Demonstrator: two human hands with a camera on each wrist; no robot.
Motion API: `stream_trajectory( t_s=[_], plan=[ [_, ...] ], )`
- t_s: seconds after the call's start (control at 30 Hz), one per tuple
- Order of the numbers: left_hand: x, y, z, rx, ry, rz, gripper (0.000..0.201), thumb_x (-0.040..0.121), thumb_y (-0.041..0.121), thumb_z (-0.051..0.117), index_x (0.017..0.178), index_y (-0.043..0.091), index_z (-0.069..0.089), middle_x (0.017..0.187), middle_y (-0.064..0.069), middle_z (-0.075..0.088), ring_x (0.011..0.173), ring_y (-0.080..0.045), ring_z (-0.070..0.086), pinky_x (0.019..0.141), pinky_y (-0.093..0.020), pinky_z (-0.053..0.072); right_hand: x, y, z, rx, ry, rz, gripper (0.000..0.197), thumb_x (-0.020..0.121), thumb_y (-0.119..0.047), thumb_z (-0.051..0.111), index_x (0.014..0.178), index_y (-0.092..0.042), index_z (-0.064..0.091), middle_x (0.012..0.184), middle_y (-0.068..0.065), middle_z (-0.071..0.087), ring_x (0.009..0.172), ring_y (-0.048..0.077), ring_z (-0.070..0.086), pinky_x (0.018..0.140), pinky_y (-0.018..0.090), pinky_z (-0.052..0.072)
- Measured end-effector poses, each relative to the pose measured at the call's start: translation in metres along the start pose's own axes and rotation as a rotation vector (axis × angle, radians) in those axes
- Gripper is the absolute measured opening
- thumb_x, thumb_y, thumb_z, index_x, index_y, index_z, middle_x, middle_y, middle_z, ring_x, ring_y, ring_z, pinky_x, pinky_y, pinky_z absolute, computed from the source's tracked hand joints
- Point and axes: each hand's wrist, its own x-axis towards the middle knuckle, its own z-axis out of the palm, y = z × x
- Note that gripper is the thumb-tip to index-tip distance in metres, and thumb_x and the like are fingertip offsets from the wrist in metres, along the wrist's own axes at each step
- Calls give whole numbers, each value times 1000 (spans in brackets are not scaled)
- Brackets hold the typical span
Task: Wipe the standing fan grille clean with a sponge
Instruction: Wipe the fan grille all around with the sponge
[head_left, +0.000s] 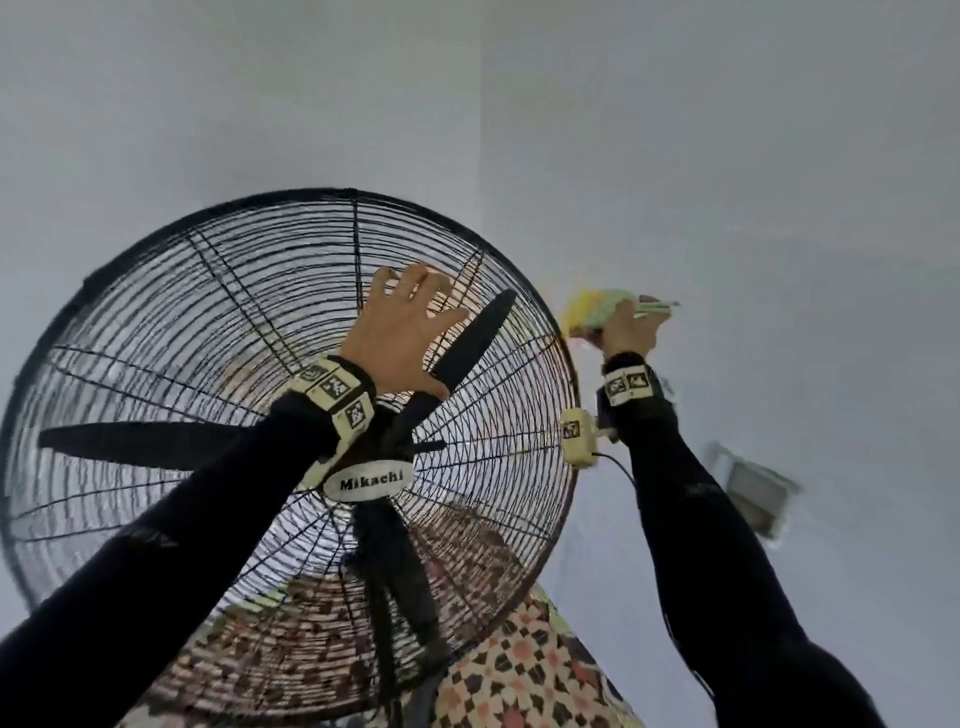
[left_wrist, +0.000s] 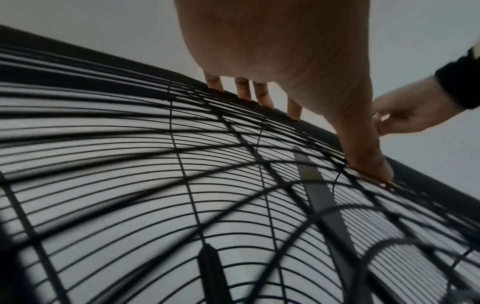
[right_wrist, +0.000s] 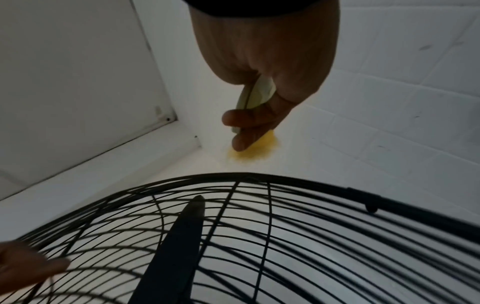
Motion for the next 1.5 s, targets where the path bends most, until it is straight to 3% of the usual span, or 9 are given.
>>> stream_trajectory(
  t_s=[0.23, 0.37, 0.5, 0.7, 0.83, 1.03, 1.17, 1.3, 1.5],
  plan=[
    [-2, -6, 9, -28, 66, 14, 111, 56, 91, 71, 150, 36, 46, 156, -6, 35, 147, -35, 23, 119, -63, 19, 3, -17, -19, -288, -13, -49, 30, 82, -32, 59, 79, -3, 65, 106, 22, 71, 100, 38, 68, 89, 43, 57],
    [2, 0, 10, -40, 86, 27, 109, 53, 89, 75, 145, 35, 51, 153, -6, 39, 144, -34, 25, 117, -62, 19, -14, -3, -17, -78, 7, -60, 29, 86, -19, 66, 113, -10, 66, 96, 9, 69, 71, 20, 72, 66, 35, 62],
    [1, -2, 11, -66, 97, -3, 111, 50, 88, 78, 143, 34, 53, 151, -6, 41, 143, -35, 26, 117, -62, 18, -26, -3, -17, -46, -65, 3, 11, 76, -9, 65, 71, -11, 56, 70, 2, 57, 60, 19, 54, 44, 23, 46],
    [0, 4, 7, -57, 94, -9, 112, 51, 88, 77, 145, 34, 50, 152, -4, 38, 144, -34, 24, 119, -61, 17, -43, 11, -13, 167, 22, -99, 14, 90, -10, 62, 103, -12, 68, 89, 3, 66, 69, 14, 71, 63, 34, 63],
    [-3, 2, 6, -51, 83, -25, 112, 53, 88, 77, 147, 34, 48, 154, -5, 37, 146, -35, 22, 119, -60, 14, -59, 14, -12, 152, -110, -21, 18, 87, -7, 59, 71, -7, 66, 74, 6, 66, 50, 13, 66, 68, 46, 63],
    [-4, 4, 3, -63, 61, -28, 112, 55, 85, 78, 149, 35, 45, 157, -5, 34, 149, -35, 19, 120, -60, 8, -72, 38, -5, 104, -2, -267, 26, 91, -24, 55, 67, -16, 56, 64, -8, 63, 69, 25, 68, 58, 56, 60],
    [-6, 4, 2, -75, 52, -32, 111, 57, 84, 78, 151, 33, 45, 159, -6, 33, 150, -36, 19, 122, -61, 11, -98, 45, -7, -15, -240, -366, 30, 93, -17, 56, 64, -8, 54, 66, 13, 59, 68, 33, 69, 49, 56, 58],
    [-6, 8, 0, -71, 44, -31, 111, 59, 82, 79, 152, 32, 43, 160, -6, 31, 151, -36, 17, 123, -61, 10, -92, 47, -9, 77, 20, -323, 24, 88, -31, 54, 74, -12, 59, 74, 4, 68, 76, 33, 71, 57, 53, 61],
    [-6, 4, 3, -87, 53, -36, 112, 57, 82, 81, 151, 33, 44, 158, -6, 32, 150, -37, 19, 123, -63, 12, -126, 60, -15, -60, -336, -382, 19, 97, -11, 56, 79, -6, 60, 85, 8, 65, 72, 11, 68, 53, 36, 61]
  ],
)
